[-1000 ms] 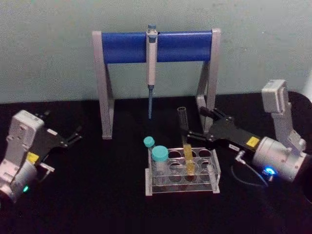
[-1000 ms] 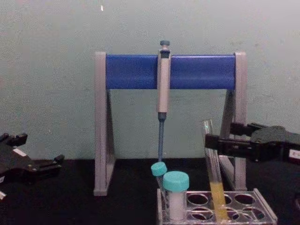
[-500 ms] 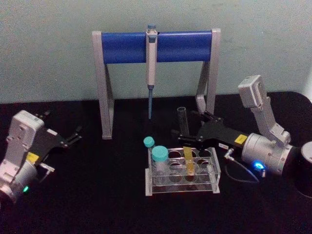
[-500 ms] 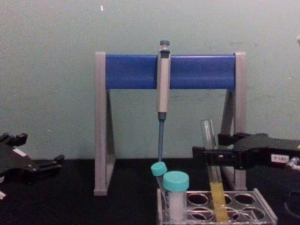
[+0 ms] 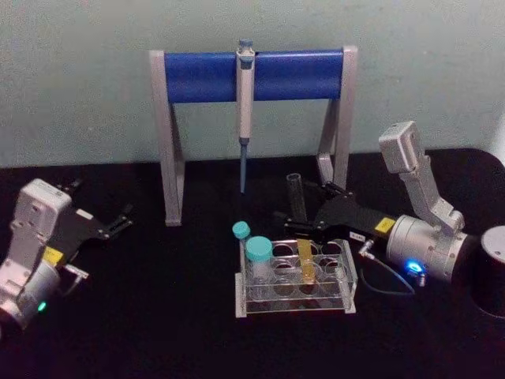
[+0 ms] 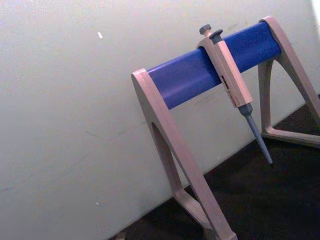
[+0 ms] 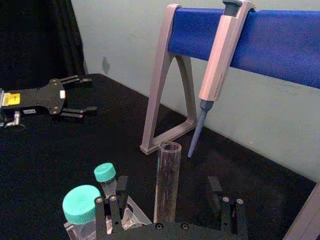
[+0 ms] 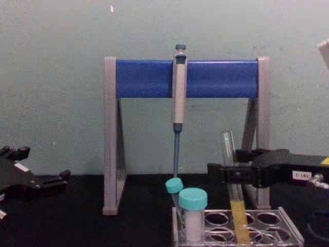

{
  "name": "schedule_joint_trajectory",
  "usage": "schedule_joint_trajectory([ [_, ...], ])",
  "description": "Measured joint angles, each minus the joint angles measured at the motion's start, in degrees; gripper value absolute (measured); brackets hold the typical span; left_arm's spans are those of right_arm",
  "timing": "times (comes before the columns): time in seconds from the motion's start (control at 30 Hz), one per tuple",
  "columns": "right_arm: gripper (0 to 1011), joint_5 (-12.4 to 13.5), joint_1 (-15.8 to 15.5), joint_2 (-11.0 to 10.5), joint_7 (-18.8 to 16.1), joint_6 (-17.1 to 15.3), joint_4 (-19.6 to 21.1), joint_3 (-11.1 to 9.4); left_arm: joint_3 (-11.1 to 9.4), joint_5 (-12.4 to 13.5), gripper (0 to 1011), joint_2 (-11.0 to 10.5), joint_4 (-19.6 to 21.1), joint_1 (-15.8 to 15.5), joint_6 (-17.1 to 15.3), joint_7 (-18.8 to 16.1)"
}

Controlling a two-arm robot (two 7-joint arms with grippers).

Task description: Pick up the test tube from the test tube rack, shake it, then place it back into the test tube rack.

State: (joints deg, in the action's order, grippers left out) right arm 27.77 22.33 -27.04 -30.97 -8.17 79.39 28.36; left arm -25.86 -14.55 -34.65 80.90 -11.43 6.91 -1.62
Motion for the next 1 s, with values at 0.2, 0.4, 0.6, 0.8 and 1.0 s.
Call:
schedule_joint_trajectory([
  [0.2, 1000, 0.0, 0.0, 0.0, 0.0, 0.0, 0.1, 0.0, 0.0, 0.0, 1001, 0.0, 0.0, 0.0, 0.0, 0.0],
  [0.4, 1000, 0.0, -0.1, -0.1, 0.1, 0.0, 0.1, -0.1, 0.0, 0.0, 1001, 0.0, 0.0, 0.0, 0.0, 0.0],
  [0.6, 912, 0.0, -0.1, -0.1, 0.1, 0.1, 0.2, -0.1, 0.0, 0.0, 1001, 0.0, 0.0, 0.0, 0.0, 0.0],
  [0.8, 738, 0.0, -0.1, -0.1, 0.2, 0.1, 0.2, -0.1, 0.0, 0.0, 1001, 0.0, 0.0, 0.0, 0.0, 0.0],
  [1.0, 542, 0.0, -0.1, -0.1, 0.2, 0.1, 0.2, -0.1, 0.0, 0.0, 1001, 0.0, 0.0, 0.0, 0.0, 0.0],
])
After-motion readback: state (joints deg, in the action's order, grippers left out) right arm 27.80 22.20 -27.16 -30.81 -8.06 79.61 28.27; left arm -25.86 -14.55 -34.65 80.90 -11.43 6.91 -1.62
